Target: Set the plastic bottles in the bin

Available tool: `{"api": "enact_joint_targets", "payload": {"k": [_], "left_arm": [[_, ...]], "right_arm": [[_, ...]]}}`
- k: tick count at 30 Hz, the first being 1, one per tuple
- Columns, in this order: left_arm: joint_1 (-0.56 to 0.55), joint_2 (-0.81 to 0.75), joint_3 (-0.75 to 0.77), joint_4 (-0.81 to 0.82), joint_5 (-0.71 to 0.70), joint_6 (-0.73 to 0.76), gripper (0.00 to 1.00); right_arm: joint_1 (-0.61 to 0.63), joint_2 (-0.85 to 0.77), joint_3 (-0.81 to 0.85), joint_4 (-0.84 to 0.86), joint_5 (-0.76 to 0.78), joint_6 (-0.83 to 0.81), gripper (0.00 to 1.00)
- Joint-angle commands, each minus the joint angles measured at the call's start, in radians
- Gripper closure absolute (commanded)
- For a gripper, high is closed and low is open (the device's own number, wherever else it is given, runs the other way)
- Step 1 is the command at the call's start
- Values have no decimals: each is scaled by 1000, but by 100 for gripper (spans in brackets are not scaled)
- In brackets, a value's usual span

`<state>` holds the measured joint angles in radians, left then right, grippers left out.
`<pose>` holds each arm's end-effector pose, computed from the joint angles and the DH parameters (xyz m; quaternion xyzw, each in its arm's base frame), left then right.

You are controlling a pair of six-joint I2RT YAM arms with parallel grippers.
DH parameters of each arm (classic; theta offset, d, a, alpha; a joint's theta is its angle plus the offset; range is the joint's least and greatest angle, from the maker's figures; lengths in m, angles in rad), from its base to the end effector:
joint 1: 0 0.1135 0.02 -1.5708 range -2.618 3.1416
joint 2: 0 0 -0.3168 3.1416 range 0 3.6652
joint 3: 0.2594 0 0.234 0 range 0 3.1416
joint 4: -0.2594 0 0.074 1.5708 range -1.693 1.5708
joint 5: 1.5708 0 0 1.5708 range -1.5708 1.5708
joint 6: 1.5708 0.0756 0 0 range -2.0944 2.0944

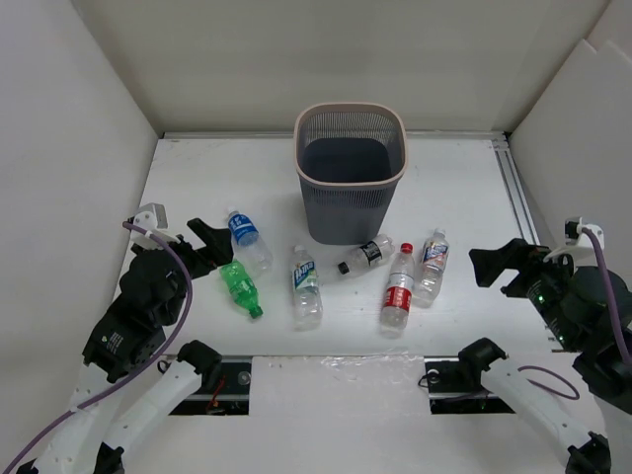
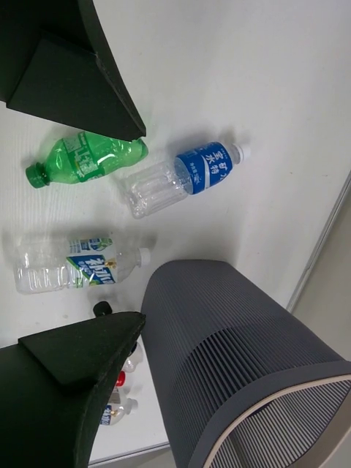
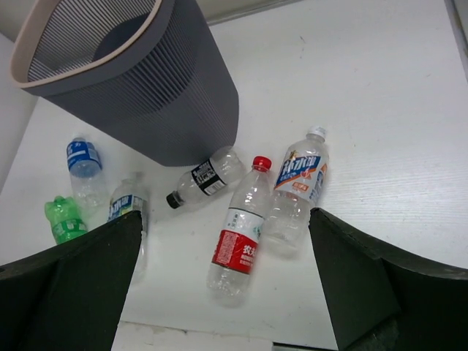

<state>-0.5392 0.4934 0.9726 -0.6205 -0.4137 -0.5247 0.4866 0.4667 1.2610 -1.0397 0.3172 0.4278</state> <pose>0.0635 -0.0026 0.4009 -0.1292 0.7401 -0.1917 0.6315 0.0059 -0.0235 0.4240 0.0743 0.7810 0.1565 0.6001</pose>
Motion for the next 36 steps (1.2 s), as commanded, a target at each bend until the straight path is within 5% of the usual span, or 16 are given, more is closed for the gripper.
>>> {"api": "enact_joint_targets", "payload": {"k": [1, 10, 15, 25, 36], "left_arm": [[1, -4, -8, 45, 9, -6, 0], [1, -4, -17, 45, 18, -6, 0], [1, -4, -17, 54, 27, 3, 0], [1, -4, -17, 54, 46, 12, 0], [1, -13, -17, 54, 46, 12, 0]], "right_arm": [[9, -8, -18, 47, 10, 15, 0], [9, 148, -115, 32, 170, 255, 0], [-12, 216, -216, 157, 194, 319, 0], [-279, 507, -373, 464, -70, 160, 0], [-356, 822, -385, 654, -119, 106, 0]]}}
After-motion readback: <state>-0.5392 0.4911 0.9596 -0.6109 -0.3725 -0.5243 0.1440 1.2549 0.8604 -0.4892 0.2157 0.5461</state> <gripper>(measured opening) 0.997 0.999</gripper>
